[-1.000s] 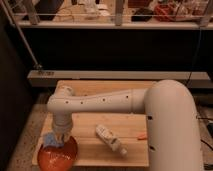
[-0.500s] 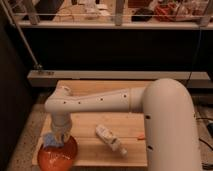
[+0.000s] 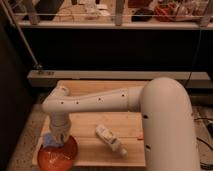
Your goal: Place the white sponge in the ceramic bowl
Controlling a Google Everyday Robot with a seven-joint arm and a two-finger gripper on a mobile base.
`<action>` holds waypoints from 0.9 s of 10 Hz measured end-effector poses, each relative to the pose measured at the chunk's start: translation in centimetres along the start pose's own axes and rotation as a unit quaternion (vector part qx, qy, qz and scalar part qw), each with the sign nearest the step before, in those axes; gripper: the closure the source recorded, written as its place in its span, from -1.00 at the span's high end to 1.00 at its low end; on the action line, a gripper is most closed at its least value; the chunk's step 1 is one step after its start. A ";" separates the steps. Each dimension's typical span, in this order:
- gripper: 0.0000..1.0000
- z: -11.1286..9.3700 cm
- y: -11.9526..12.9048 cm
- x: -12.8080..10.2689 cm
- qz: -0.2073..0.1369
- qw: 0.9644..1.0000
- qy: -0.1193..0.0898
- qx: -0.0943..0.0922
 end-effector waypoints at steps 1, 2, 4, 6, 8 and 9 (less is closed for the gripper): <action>-0.79 0.0 0.0 0.0 -0.001 1.000 0.000 -0.002; -0.79 -0.1 -0.2 -0.1 -0.002 1.000 -0.001 -0.003; -0.79 -0.1 -0.1 0.0 -0.002 1.000 -0.001 -0.006; -0.79 -0.2 -0.3 -0.1 -0.006 1.000 -0.001 -0.010; -0.79 -0.4 -0.3 -0.1 -0.007 1.000 -0.002 -0.011; -0.79 -0.4 -0.3 -0.1 -0.009 1.000 -0.002 -0.012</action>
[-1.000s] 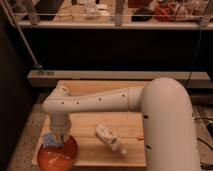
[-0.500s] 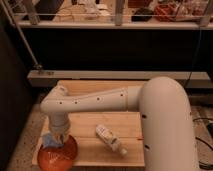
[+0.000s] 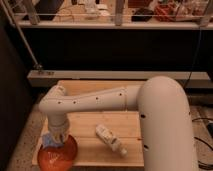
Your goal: Place the white sponge in the ceramic bowl
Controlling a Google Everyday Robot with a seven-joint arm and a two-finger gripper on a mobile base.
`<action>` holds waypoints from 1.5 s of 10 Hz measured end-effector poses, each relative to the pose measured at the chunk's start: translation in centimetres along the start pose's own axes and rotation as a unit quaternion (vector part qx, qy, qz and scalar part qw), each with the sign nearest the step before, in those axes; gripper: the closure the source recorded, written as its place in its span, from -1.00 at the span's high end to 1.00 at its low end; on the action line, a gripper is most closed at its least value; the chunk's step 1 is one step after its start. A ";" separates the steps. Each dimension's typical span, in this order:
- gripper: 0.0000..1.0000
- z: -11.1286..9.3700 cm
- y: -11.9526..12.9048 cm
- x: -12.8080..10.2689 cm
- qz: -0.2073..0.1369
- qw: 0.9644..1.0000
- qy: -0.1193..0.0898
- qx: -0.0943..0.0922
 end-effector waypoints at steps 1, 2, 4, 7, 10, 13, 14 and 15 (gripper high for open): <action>-0.79 0.0 0.0 0.0 -0.002 1.000 0.000 0.000; -0.79 -0.1 -0.1 0.0 -0.004 1.000 0.001 0.000; -0.79 0.0 -0.2 0.0 -0.009 1.000 0.000 0.000; -0.79 0.0 -0.3 0.0 -0.016 1.000 0.000 0.000; -0.48 0.0 -0.3 0.1 -0.020 1.000 -0.001 0.000; -0.43 0.0 -0.3 0.1 -0.025 1.000 -0.001 -0.001; -0.43 0.0 -0.3 0.1 -0.027 1.000 -0.001 -0.001; -0.43 0.0 -0.3 0.1 -0.028 1.000 -0.001 -0.001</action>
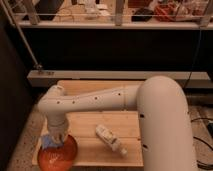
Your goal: Place the white sponge in the ceramic bowl
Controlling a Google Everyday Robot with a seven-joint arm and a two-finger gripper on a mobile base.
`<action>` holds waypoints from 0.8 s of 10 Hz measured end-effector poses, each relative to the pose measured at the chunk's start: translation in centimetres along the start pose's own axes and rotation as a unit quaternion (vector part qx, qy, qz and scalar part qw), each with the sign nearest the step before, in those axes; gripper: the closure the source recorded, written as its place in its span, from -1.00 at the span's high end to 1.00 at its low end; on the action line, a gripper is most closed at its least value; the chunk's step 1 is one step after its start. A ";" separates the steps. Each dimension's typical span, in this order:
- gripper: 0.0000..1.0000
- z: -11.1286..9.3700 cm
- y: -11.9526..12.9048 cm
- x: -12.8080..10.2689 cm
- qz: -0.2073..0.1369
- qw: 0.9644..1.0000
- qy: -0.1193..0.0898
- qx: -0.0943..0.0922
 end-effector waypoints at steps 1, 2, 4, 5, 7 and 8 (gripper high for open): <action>-0.43 0.0 0.0 0.0 -0.002 1.000 0.000 0.000; -0.43 0.0 0.0 0.0 -0.004 1.000 0.000 0.000; -0.43 0.0 0.0 0.0 -0.007 1.000 0.000 0.000; -0.43 0.0 0.1 0.1 -0.009 1.000 0.000 -0.001; -0.30 0.0 0.1 0.0 -0.011 1.000 0.000 -0.001; -0.23 0.0 0.1 0.0 -0.013 1.000 -0.001 -0.001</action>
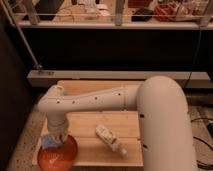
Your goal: Place the white sponge in the ceramic bowl
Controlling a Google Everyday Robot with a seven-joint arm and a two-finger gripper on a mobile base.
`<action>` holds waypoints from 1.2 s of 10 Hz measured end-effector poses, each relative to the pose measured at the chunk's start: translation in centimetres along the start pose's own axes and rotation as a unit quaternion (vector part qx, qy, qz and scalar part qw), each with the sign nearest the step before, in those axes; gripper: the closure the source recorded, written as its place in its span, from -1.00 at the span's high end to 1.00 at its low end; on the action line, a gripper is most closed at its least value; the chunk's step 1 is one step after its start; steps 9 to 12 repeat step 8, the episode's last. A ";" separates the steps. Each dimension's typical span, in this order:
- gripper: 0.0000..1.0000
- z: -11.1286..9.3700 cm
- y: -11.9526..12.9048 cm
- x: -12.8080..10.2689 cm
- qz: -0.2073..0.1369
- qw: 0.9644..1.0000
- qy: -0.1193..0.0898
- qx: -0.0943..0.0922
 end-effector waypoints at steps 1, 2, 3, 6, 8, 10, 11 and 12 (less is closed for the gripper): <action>-0.23 0.0 0.0 0.0 -0.001 1.000 0.000 0.000; -0.23 0.0 0.0 0.0 -0.003 1.000 0.000 0.000; -0.23 0.0 0.0 0.0 -0.004 1.000 0.000 0.000; -0.23 0.1 0.1 0.0 -0.009 1.000 0.000 0.000; -0.45 0.1 0.1 0.0 -0.012 1.000 0.000 0.000; -0.45 0.1 0.1 0.0 -0.012 1.000 0.000 0.000; -0.45 0.1 0.1 0.0 -0.012 1.000 0.000 0.000; -0.45 0.1 0.1 0.0 -0.012 1.000 0.000 0.000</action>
